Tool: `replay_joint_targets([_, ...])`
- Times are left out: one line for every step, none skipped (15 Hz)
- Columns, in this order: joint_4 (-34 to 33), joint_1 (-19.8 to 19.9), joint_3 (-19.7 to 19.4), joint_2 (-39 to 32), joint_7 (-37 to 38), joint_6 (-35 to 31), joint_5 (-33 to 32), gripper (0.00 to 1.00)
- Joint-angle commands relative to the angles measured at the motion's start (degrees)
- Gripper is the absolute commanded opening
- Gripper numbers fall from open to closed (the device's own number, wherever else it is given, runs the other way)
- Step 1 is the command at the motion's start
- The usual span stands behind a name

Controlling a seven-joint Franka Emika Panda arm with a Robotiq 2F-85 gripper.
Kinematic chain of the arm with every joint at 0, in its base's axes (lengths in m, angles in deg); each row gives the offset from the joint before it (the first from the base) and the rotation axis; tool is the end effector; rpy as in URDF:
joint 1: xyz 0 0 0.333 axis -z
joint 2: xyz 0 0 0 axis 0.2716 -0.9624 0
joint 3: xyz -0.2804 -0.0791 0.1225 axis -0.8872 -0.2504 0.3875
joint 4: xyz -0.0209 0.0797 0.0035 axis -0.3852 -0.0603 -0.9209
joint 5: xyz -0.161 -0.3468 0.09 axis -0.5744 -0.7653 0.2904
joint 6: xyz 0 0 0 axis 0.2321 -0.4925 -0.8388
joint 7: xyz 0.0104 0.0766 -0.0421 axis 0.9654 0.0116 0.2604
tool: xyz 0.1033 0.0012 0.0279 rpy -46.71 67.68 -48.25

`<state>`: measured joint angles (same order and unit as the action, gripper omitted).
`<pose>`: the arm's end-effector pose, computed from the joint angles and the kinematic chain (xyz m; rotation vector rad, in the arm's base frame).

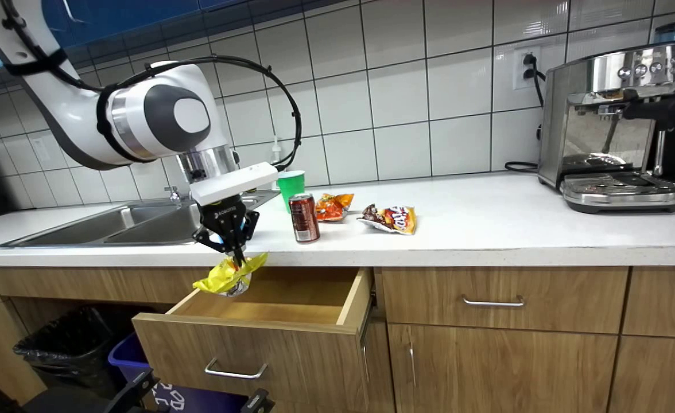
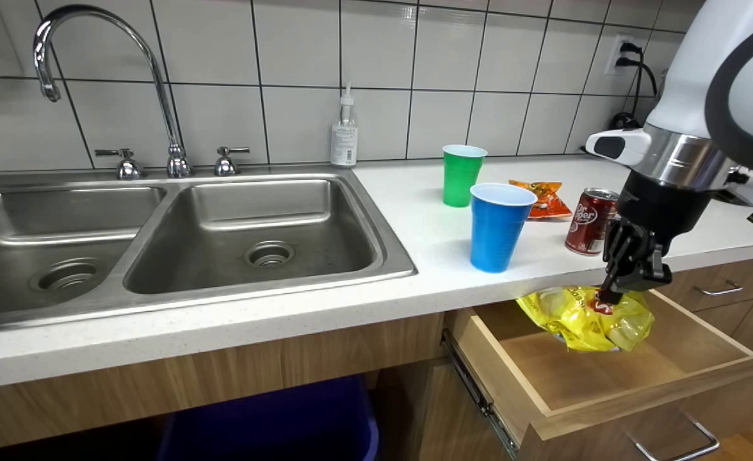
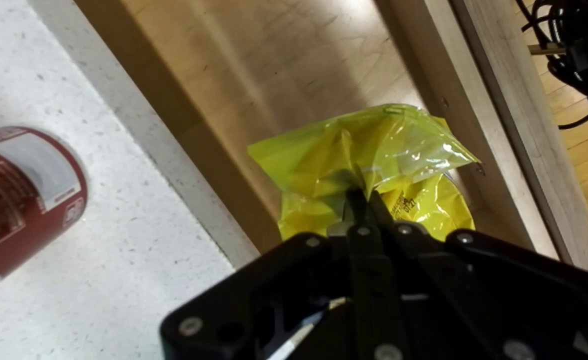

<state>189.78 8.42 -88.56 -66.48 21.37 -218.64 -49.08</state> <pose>0.4165 0.0480 0.2429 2.5854 1.6735 0.0842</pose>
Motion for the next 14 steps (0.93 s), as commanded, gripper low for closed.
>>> replay_joint_targets([0.2,1.6,1.4,0.9,0.0,0.8,-0.9,0.26])
replay_joint_targets([0.2,1.7,1.4,0.9,0.0,1.0,-1.0,0.28])
replay_joint_targets([0.2,1.7,1.3,0.9,0.1,1.1,-1.0,0.33])
replay_joint_targets([0.0,1.7,1.3,1.0,0.2,1.5,-1.0,0.42])
replay_joint_targets([0.0,1.7,1.3,1.1,0.0,1.7,-0.6,0.48])
replay_joint_targets([-0.1,1.7,1.3,1.4,0.1,2.0,-0.7,0.56])
replay_joint_targets([-0.1,1.8,1.3,1.7,0.5,2.3,-0.8,0.63])
replay_joint_targets([-0.2,1.8,1.3,2.5,0.4,3.0,-0.5,0.70])
replay_joint_targets([-0.3,1.9,1.2,3.3,0.3,3.7,-0.1,0.78])
replay_joint_targets([-0.4,1.9,1.2,4.3,0.0,4.6,0.6,0.85])
replay_joint_targets([-0.6,1.9,1.1,5.1,-0.3,5.1,1.0,0.93])
replay_joint_targets([-0.9,1.8,0.9,6.0,-0.4,5.8,1.5,0.99])
replay_joint_targets([-1.3,1.7,0.7,6.8,-0.4,6.6,2.0,1.00])
replay_joint_targets([-1.8,1.5,0.5,7.7,-1.0,7.9,3.1,1.00])
